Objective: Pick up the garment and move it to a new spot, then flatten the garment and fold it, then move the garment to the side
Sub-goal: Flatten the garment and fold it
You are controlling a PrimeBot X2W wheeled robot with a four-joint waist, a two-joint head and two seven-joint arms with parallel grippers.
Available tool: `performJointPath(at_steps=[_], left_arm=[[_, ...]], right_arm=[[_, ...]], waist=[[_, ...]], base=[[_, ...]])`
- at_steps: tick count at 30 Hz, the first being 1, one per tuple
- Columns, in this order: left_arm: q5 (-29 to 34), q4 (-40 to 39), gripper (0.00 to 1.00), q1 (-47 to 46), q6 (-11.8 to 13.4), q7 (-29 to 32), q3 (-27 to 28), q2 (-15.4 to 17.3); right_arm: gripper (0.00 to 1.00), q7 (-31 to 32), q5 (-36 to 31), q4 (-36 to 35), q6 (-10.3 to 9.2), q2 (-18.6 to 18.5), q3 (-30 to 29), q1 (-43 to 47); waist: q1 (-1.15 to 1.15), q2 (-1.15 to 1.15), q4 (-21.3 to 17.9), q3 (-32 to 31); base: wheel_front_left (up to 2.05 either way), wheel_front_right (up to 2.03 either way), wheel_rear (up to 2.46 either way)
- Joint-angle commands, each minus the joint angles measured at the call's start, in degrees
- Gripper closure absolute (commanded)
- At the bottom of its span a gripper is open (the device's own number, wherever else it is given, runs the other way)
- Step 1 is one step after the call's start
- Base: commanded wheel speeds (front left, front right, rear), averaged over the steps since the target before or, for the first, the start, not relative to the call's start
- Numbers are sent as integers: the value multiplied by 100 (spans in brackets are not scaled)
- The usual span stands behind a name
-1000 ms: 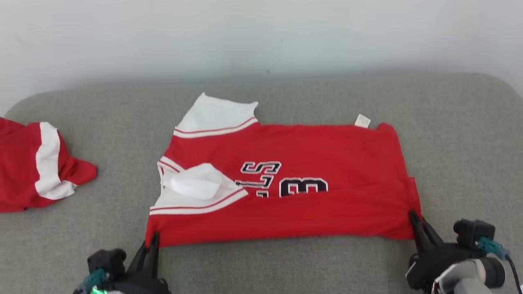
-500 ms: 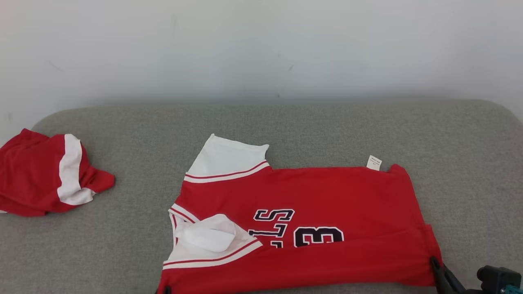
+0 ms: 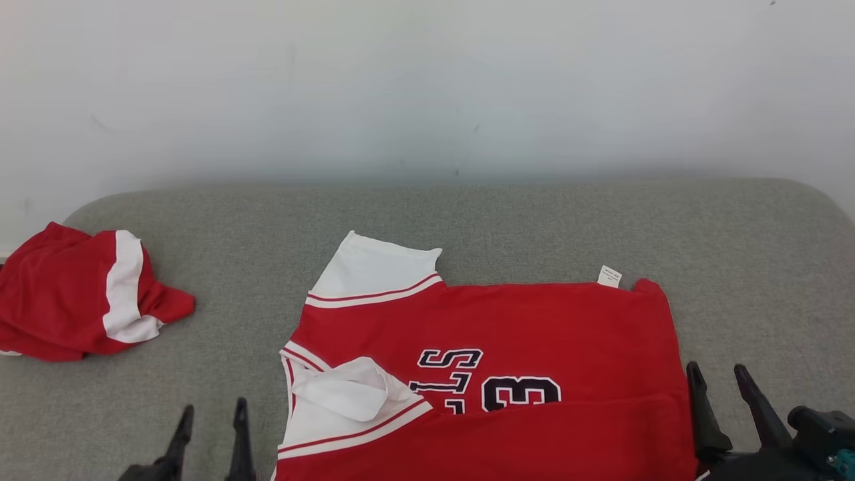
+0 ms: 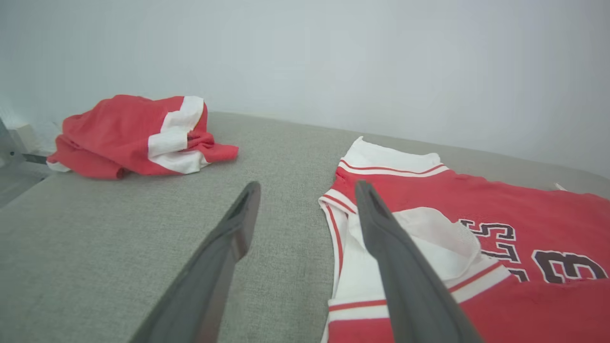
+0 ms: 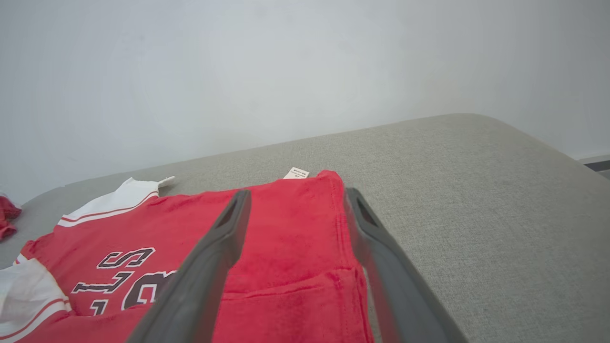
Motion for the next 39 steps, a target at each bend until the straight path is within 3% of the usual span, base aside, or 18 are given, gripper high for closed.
performJointPath(at_steps=[1, 10, 23, 39], left_arm=[[164, -149, 0, 9, 27, -16, 123, -33], [919, -674, 0, 184, -56, -17, 624, -32], [1198, -859, 0, 524, -438, -17, 960, -82], [1377, -766, 0, 391, -567, -18, 987, -181]], right_arm=[[0, -83, -123, -125, -13, 87, -28, 22], [0, -453, -567, -527, -13, 385, -120, 174], [0, -731, -643, -663, -13, 418, 22, 409], [0, -793, -632, -562, -13, 413, 253, 290]], waist=[[1, 0, -5, -11], [1, 0, -60, -30], [1, 0, -68, 2], [1, 0, -33, 35]], base=[[0, 0, 0], [0, 0, 0], [0, 0, 0], [0, 0, 0]])
